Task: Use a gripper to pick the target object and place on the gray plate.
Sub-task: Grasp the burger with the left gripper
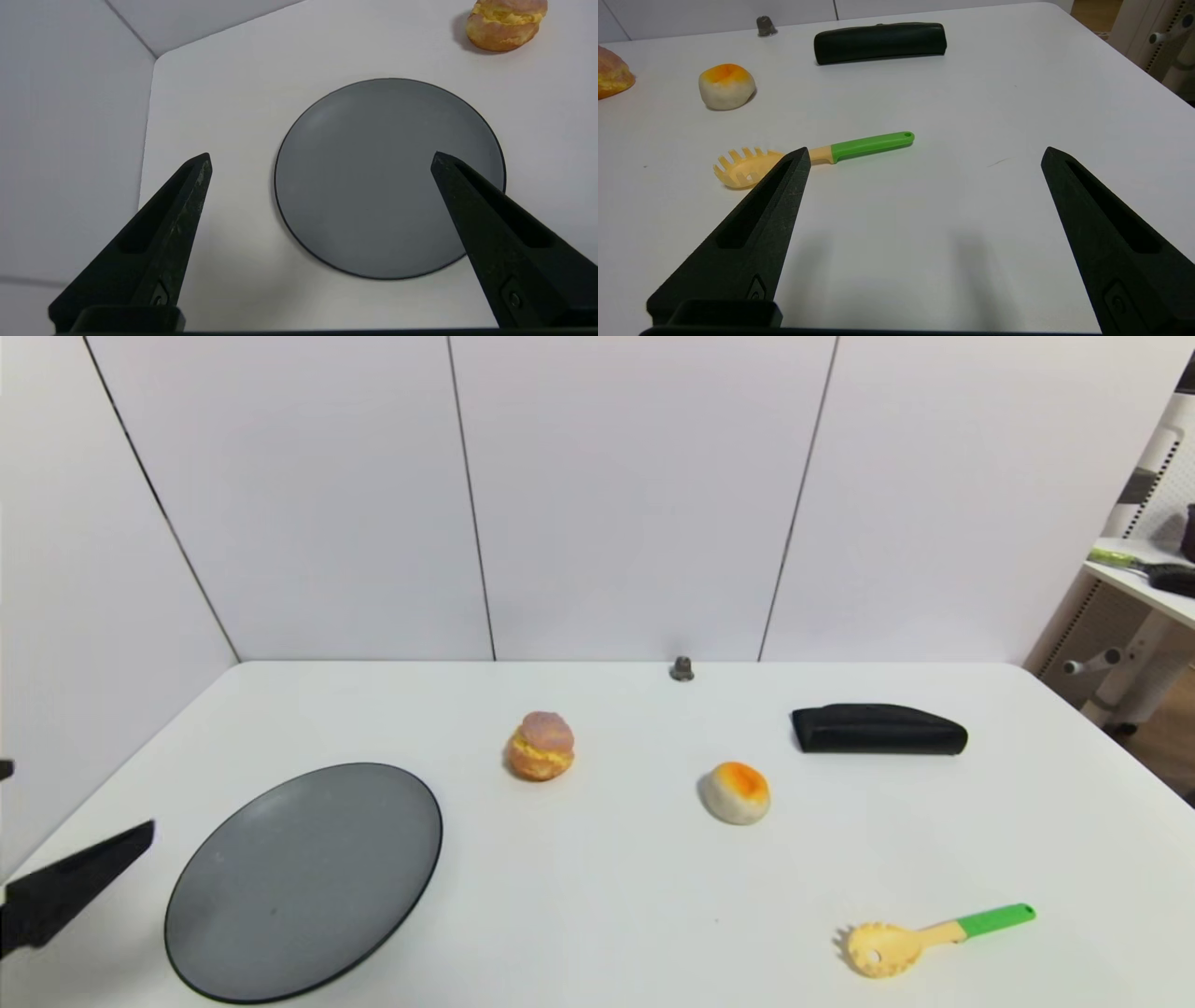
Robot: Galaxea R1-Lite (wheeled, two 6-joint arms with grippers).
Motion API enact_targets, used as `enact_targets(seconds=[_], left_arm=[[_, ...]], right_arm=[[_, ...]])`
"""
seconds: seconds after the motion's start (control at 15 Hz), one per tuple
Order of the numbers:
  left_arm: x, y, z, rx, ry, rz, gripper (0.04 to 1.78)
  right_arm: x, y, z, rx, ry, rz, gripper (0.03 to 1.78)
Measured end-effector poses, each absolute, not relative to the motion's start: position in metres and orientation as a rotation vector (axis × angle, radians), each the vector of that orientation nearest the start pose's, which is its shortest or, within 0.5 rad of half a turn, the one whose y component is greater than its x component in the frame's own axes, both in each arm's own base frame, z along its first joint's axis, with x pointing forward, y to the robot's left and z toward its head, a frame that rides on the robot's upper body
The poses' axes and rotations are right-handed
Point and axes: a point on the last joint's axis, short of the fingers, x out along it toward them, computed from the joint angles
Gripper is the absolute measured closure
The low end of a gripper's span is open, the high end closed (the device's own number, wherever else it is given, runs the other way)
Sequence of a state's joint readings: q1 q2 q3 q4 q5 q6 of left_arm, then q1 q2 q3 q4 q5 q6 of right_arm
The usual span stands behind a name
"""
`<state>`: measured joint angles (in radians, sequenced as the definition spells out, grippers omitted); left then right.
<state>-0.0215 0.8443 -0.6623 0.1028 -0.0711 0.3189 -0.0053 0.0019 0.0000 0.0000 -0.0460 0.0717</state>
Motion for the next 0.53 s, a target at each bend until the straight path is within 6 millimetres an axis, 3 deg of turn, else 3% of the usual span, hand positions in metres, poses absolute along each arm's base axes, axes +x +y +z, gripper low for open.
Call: enact_targets(seconds=[0.27,0.53], left_arm=[[0.173,-0.019,0.258,0.441,0.328,-0.334,0.13],[0.255,-0.057,0.242,0.513,0.36,-0.624,0.13]], right_arm=[[-0.023,-0.001,0.076,0.071,0.0,-0.051,0.1],[-0.023,-0.001,0.076,0.071,0.0,-0.052,0.1]])
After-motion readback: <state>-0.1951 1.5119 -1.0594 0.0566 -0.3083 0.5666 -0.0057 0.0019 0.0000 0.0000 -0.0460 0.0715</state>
